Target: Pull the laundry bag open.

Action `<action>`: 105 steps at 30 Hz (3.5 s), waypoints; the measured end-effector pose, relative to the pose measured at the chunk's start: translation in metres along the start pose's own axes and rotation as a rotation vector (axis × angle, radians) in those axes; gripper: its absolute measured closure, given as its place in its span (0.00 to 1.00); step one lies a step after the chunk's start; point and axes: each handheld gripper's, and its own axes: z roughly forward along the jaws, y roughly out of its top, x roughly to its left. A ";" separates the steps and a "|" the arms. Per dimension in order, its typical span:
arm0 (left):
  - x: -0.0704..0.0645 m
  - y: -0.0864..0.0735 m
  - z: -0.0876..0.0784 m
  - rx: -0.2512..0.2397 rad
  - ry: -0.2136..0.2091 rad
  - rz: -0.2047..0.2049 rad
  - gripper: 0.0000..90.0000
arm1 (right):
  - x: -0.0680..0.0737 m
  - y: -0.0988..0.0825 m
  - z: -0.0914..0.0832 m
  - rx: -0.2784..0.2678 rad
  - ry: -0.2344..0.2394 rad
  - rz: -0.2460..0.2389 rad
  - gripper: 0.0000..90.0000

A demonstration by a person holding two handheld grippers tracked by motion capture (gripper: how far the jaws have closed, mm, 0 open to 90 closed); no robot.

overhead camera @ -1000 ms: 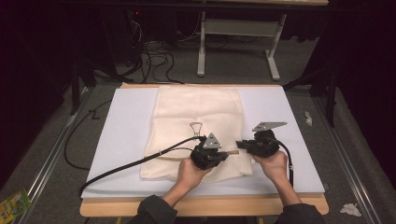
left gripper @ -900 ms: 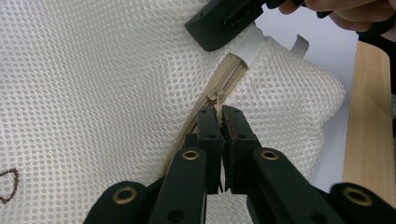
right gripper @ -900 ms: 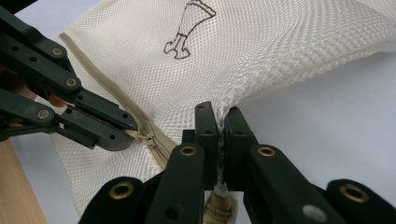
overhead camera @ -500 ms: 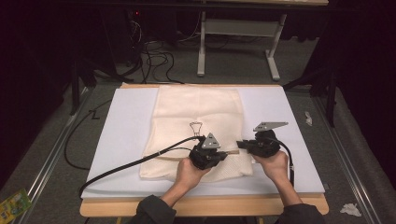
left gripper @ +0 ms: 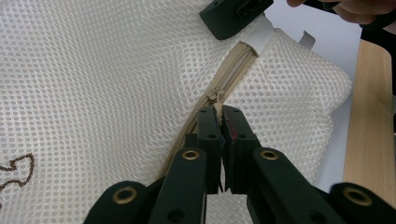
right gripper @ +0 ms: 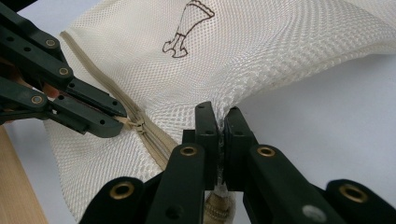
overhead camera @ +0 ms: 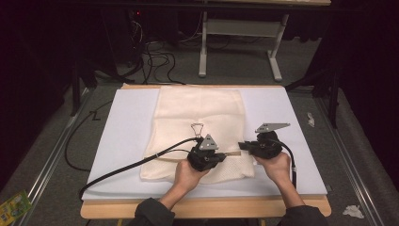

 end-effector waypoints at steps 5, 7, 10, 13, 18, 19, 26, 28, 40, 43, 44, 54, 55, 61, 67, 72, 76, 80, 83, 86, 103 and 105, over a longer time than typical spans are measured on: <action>0.002 0.000 -0.001 0.007 0.012 -0.004 0.97 | 0.000 0.000 -0.001 0.000 -0.005 -0.004 0.98; 0.004 -0.002 -0.002 0.002 0.010 -0.017 0.97 | -0.002 -0.001 -0.002 -0.004 -0.007 0.006 0.98; 0.005 -0.002 -0.004 0.002 0.009 -0.019 0.97 | -0.004 -0.003 -0.005 -0.001 -0.011 0.008 0.98; 0.004 -0.002 -0.007 0.000 0.022 -0.012 0.97 | -0.004 -0.003 -0.006 -0.006 -0.010 0.014 0.98; 0.007 -0.006 -0.012 -0.003 0.032 -0.019 0.97 | -0.004 -0.003 -0.005 -0.005 -0.017 0.011 0.98; 0.008 -0.007 -0.013 -0.002 0.033 -0.019 0.97 | -0.005 -0.003 -0.005 -0.006 -0.017 0.008 0.98; 0.010 -0.010 -0.019 0.000 0.046 -0.018 0.97 | -0.004 -0.003 -0.005 -0.007 -0.021 0.010 0.98; 0.013 -0.013 -0.022 -0.003 0.053 -0.025 0.97 | -0.005 -0.003 -0.005 -0.009 -0.025 0.012 0.98; 0.023 -0.025 -0.038 -0.010 0.086 -0.051 0.97 | -0.008 -0.005 -0.006 -0.013 -0.031 0.021 0.98; 0.026 -0.028 -0.041 -0.014 0.091 -0.064 0.97 | -0.009 -0.005 -0.006 -0.013 -0.032 0.024 0.98; 0.026 -0.029 -0.042 -0.014 0.093 -0.066 0.97 | -0.009 -0.005 -0.006 -0.011 -0.031 0.026 0.98; 0.029 -0.035 -0.050 -0.019 0.109 -0.068 0.97 | -0.009 -0.006 -0.003 -0.007 -0.038 0.021 0.98; 0.029 -0.036 -0.051 -0.019 0.110 -0.071 0.97 | -0.009 -0.006 -0.003 -0.006 -0.038 0.024 0.98; 0.033 -0.040 -0.058 -0.025 0.119 -0.078 0.97 | -0.010 -0.007 -0.002 -0.010 -0.034 0.030 0.98; 0.036 -0.041 -0.065 -0.030 0.134 -0.087 0.97 | -0.009 -0.006 -0.002 -0.011 -0.034 0.027 0.98; 0.037 -0.043 -0.070 -0.029 0.149 -0.086 0.97 | -0.010 -0.007 -0.002 -0.017 -0.032 0.027 0.98; 0.041 -0.046 -0.076 -0.038 0.160 -0.094 0.97 | -0.011 -0.007 -0.001 -0.018 -0.036 0.031 0.98; 0.045 -0.049 -0.082 -0.045 0.159 -0.114 0.97 | -0.011 -0.006 -0.001 -0.015 -0.035 0.036 0.98; 0.046 -0.050 -0.084 -0.053 0.163 -0.115 0.97 | -0.010 -0.006 -0.001 -0.014 -0.034 0.032 0.98; 0.047 -0.050 -0.087 -0.053 0.167 -0.117 0.97 | -0.010 -0.006 0.000 -0.015 -0.036 0.034 0.98; 0.054 -0.055 -0.101 -0.072 0.195 -0.142 0.97 | -0.012 -0.007 0.000 -0.019 -0.032 0.039 0.98; 0.054 -0.055 -0.103 -0.074 0.194 -0.141 0.97 | -0.012 -0.007 -0.001 -0.023 -0.032 0.035 0.98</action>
